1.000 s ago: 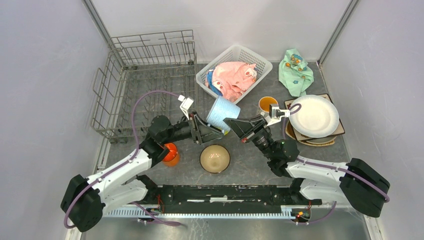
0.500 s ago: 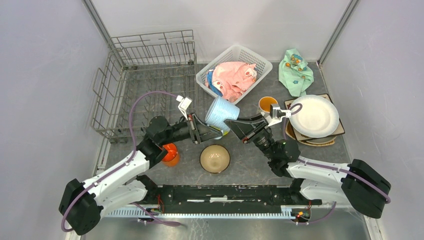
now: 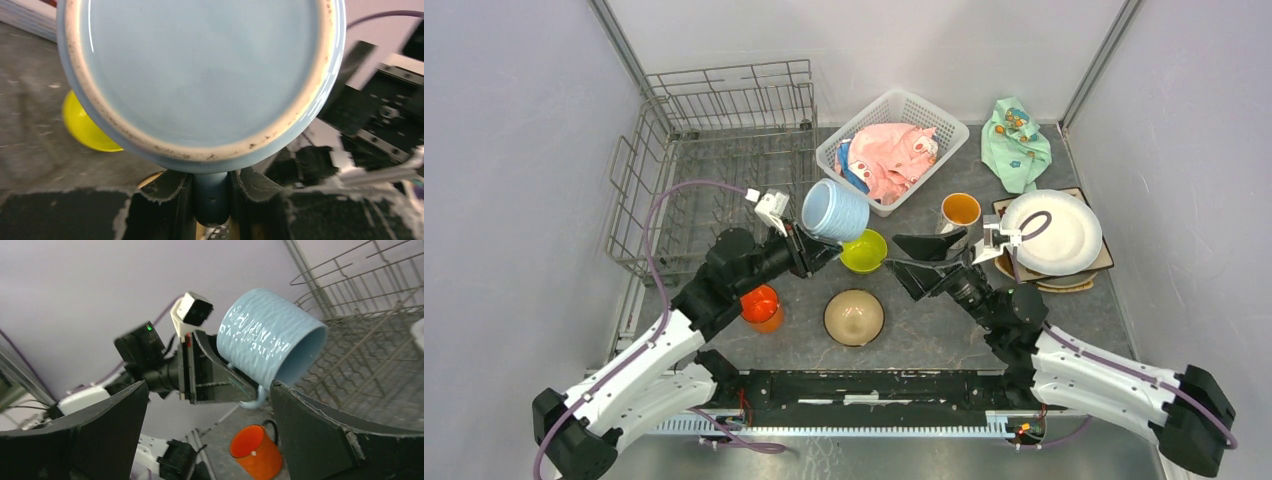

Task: Load the mixed dishes into the dish rack
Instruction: Turn the cup upside down in the dish rack.

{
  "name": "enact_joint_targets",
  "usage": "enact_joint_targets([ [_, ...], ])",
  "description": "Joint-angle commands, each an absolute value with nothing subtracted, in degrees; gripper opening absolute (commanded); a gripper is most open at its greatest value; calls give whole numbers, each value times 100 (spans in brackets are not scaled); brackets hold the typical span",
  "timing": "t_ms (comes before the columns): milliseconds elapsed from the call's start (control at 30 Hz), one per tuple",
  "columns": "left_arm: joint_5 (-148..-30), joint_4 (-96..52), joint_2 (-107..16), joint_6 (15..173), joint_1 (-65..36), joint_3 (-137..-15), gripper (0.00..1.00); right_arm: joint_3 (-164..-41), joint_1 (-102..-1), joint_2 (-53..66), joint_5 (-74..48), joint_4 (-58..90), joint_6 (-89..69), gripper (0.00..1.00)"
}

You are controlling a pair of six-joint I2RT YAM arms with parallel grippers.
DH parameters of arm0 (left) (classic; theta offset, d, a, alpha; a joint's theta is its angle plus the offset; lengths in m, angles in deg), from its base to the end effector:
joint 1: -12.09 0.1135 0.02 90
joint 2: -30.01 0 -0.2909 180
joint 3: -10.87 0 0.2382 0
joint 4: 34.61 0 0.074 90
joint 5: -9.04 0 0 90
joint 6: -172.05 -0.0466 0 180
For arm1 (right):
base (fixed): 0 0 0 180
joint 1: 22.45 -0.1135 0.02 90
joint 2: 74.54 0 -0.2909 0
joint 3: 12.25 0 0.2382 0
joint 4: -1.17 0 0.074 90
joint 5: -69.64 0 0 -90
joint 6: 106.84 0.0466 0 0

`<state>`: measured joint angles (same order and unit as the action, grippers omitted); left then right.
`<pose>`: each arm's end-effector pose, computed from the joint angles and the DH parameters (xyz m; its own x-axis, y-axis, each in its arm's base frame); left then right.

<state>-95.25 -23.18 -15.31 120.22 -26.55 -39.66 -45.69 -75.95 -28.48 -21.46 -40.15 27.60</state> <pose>0.1265 -0.1158 0.3291 -0.5589 -0.3199 -0.7650 0.5741 0.5164 -0.6354 0.0937 0.1252 0.3288 -0.3518 0.7015 -0.6198 -0.7667 0.1640 0.6207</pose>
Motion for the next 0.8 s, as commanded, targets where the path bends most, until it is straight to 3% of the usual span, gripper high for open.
enact_joint_targets([
  [0, -8284, -1649, -1514, 10546, -2633, -5155, 2, -4629, -7577, -3526, -2066, -2470, 1743, 98],
  [200, -6895, -54, -2424, 9488, -2624, -6589, 2, -4534, -7580, -4532, -2385, -1268, 795, 98],
  [400, -5961, 336, -3139, 8998, -2440, -7420, 2, -4537, -7579, -5179, -2797, 36, 321, 98],
  [633, -5937, 387, -3736, 8550, -1535, -7856, 2, -4730, -7584, -5340, -3261, 996, 167, 98],
  [767, -6848, 90, -3907, 8097, -765, -7999, 2, -4969, -7580, -5240, -3429, 1549, -85, 98],
])
